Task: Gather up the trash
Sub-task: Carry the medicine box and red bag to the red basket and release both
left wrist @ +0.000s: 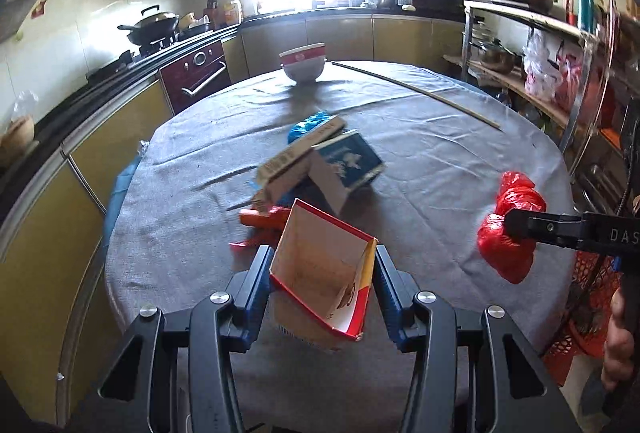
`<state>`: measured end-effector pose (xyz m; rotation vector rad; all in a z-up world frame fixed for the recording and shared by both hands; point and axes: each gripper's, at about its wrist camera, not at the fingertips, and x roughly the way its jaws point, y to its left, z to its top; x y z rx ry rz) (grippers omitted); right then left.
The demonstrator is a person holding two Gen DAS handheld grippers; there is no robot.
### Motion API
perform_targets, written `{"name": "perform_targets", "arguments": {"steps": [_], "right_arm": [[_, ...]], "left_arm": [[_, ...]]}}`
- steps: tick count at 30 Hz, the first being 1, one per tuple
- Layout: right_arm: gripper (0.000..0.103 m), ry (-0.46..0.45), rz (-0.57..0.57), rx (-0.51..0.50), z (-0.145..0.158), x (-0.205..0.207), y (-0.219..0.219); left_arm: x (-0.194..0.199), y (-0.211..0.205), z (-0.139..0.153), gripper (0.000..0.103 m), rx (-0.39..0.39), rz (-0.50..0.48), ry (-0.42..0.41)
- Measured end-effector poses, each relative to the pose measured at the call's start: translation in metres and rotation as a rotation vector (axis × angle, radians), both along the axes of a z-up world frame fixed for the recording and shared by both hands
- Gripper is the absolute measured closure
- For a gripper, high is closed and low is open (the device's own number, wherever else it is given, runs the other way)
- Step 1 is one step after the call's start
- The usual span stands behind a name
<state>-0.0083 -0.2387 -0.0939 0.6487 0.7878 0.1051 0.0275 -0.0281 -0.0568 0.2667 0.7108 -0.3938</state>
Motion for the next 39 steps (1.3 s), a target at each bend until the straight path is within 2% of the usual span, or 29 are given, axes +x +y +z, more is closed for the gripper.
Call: {"name": "perform_targets", "arguments": {"steps": [4,17,33,39], "right_arm": [[0.055,-0.019,-0.003,-0.010,0.003,-0.014,-0.003],[0.055,-0.057,-0.016,-0.010,0.008,-0.046,-0.018],[0.055,-0.127,-0.045,0.007,0.022,-0.083,-0.041],[0.055,-0.141,-0.059,0.010,0.024,-0.097,-0.050]], "left_arm": [[-0.011,-0.015,0.003,0.052,0.035,0.006,-0.015],[-0.030,-0.041,0.008,0.052,0.075,0.010,-0.018],[-0.053,-0.075,0.017,0.052,0.114,-0.040,-0.053],[-0.062,-0.087,0.020,0.052,0.104,-0.068,-0.044]]}}
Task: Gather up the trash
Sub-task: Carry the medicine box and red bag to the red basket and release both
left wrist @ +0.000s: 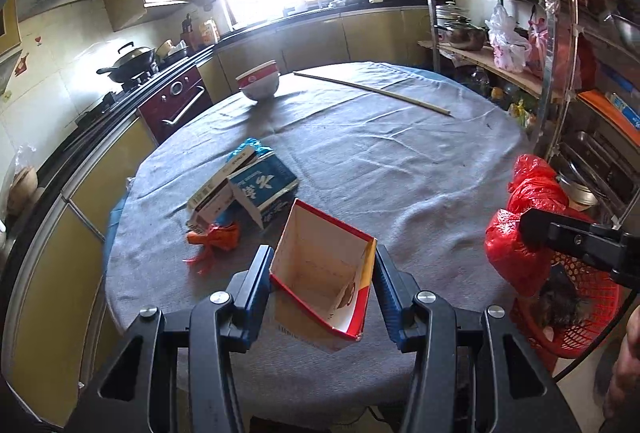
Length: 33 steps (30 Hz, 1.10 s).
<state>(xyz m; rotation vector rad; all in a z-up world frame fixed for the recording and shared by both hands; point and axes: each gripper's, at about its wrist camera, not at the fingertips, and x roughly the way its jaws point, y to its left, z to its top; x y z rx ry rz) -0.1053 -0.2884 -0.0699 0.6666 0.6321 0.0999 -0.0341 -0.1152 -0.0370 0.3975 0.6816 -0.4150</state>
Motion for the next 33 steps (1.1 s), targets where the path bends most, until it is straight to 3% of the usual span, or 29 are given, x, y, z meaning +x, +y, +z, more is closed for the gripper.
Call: {"name": "perform_targets", "arguments": {"steps": [8,14,22,33], "right_arm": [[0.055,-0.003,-0.048,0.026,-0.005,-0.022,-0.021],[0.055,-0.014,-0.088,0.037,-0.009,-0.038,-0.040],[0.055,-0.020,-0.146,0.032,-0.013,-0.058,-0.066],[0.055,0.046,-0.255,0.068,-0.043,-0.090,-0.109]], "left_arm": [[-0.007,-0.015,-0.006,0.052,-0.052,-0.042,0.064],[-0.018,-0.027,-0.004,0.052,-0.081,-0.086,0.054],[-0.034,-0.054,-0.002,0.052,-0.094,-0.186,0.059],[-0.052,-0.091,-0.010,0.052,-0.082,-0.294,0.106]]}}
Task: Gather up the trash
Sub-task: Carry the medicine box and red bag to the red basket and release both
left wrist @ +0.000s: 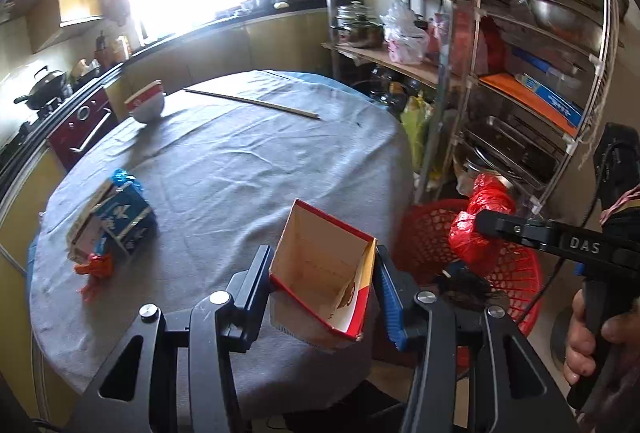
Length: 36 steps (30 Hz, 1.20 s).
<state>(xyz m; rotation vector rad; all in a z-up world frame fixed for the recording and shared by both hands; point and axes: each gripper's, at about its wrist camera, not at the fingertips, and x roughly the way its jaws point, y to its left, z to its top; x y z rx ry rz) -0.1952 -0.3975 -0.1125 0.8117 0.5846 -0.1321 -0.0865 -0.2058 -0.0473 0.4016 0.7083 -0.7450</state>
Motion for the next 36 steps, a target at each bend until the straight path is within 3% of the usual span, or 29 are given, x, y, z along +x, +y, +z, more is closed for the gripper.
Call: {"name": "perform_targets", "arguments": {"steps": [20,36], "right_arm": [[0.055,0.073,-0.105,0.061,-0.028,-0.029,-0.037],[0.052,0.064,-0.114,0.085,-0.025,-0.037,-0.048]], "left_arm": [[-0.032,-0.062,-0.012,0.052,0.013,-0.187,0.036],[-0.032,-0.066,-0.015,0.048,-0.029,-0.243,0.101]]}}
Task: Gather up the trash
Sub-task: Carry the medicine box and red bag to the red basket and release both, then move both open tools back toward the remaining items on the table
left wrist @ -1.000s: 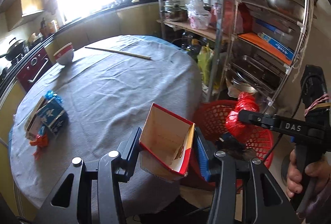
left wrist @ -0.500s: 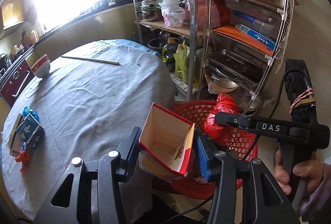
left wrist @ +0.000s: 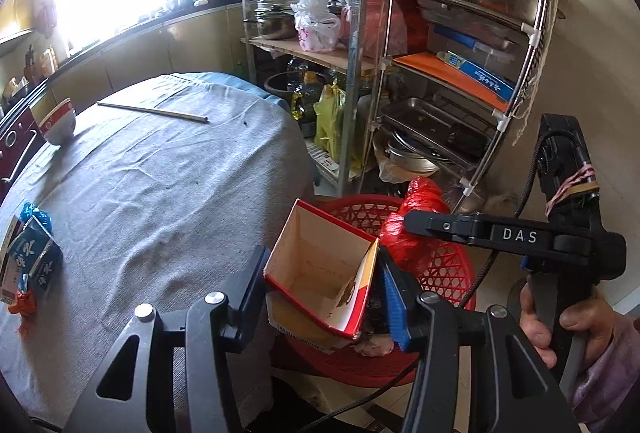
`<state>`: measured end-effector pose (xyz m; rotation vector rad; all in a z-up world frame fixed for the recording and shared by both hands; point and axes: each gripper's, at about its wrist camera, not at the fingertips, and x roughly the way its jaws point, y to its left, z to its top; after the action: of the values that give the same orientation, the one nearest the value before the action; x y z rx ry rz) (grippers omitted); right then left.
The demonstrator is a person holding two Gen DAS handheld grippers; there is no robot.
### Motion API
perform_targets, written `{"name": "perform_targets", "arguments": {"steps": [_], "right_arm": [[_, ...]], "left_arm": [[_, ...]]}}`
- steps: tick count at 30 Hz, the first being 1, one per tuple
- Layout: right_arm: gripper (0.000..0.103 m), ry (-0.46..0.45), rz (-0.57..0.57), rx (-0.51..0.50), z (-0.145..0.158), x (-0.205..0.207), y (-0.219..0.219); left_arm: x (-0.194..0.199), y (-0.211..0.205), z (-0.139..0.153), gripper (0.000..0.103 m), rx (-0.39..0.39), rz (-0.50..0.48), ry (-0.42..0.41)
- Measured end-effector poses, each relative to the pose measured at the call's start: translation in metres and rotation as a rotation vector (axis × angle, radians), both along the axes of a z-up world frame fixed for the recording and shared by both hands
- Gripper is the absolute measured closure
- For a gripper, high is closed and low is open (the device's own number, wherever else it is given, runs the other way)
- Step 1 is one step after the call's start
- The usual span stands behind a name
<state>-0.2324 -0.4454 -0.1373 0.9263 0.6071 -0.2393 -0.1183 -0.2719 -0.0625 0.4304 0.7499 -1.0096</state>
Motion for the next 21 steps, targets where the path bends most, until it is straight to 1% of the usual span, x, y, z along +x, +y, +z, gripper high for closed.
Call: {"name": "perform_targets", "arguments": {"steps": [4,9,14,17,21], "right_arm": [[0.050,0.001,0.004,0.024,-0.001,0.002,-0.002],[0.048,-0.006,-0.005,0.008,0.002,0.002,-0.003],[0.048,-0.012,-0.009,0.000,0.007,0.004,-0.001],[0.048,-0.017,-0.005,-0.009,0.010,0.006,0.001],[0.048,-0.020,0.002,-0.016,0.012,0.009,0.004]], "left_arm": [[0.001,-0.001,-0.001,0.045,0.001,-0.007,0.011],[0.005,0.002,0.001,0.039,-0.019,-0.006,0.023],[0.014,0.009,0.006,0.039,-0.042,0.025,0.028],[0.024,0.018,0.009,0.039,-0.061,0.062,0.040],[0.033,0.028,0.011,0.039,-0.070,0.093,0.043]]}}
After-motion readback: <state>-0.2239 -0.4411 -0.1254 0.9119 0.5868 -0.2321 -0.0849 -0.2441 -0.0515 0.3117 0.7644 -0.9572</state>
